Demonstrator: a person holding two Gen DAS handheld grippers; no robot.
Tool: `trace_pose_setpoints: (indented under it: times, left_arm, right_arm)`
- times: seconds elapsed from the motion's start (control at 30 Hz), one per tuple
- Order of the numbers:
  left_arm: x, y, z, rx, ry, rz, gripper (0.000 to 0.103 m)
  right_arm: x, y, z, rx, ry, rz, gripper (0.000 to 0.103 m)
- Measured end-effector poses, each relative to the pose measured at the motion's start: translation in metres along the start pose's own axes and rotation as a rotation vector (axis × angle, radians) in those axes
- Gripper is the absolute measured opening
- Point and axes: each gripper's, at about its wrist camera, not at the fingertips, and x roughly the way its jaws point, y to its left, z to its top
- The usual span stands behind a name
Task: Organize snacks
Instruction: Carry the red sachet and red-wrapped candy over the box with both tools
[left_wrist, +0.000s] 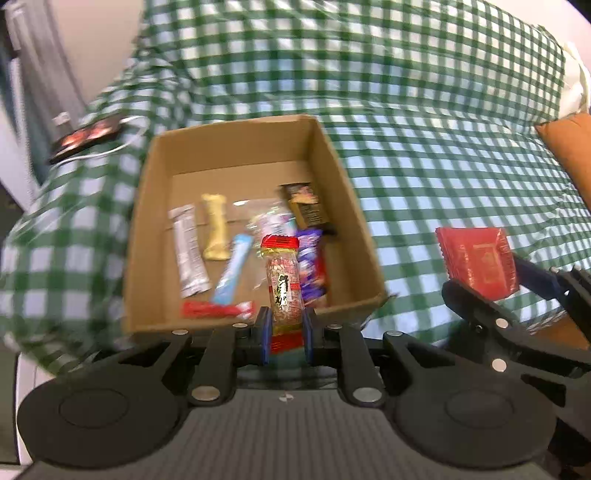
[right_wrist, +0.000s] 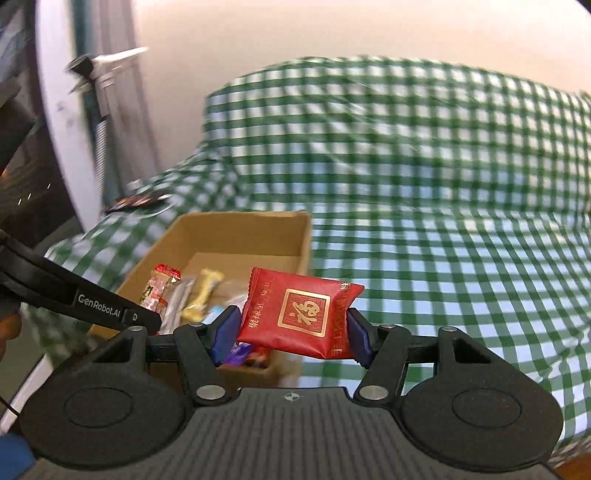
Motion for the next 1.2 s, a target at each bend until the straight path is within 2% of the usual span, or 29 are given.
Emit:
trace_pose_setpoints:
  times: [0.2,0.4,0.67,1.2]
  left_arm:
    - [-0.022,0.022,-0.033,-0.052,-0.053,0.007,0.019]
    - [-0.030,0.029,-0.044,-0.074,-0.090,-0.003,0.019]
    - [-0.028,0.032,-0.047,-0.084,-0.094,-0.015,0.019]
    - [-0.003,0.033,-0.039,-0.090,-0.051,-0.031,0.019]
  right_arm:
    - [-0.022,0.047,-0.009,-0.118,-0.007,0.028,0.064]
    - [-0.034,0.063,-0.011,-0.168,-0.023,0.013,0.064]
    - [-0.036,0.067,-0.015,-0.187,-0.020,0.003,0.065]
    - [-0.013,0.061,-0.016,-0.200,0.049,0.003,0.065]
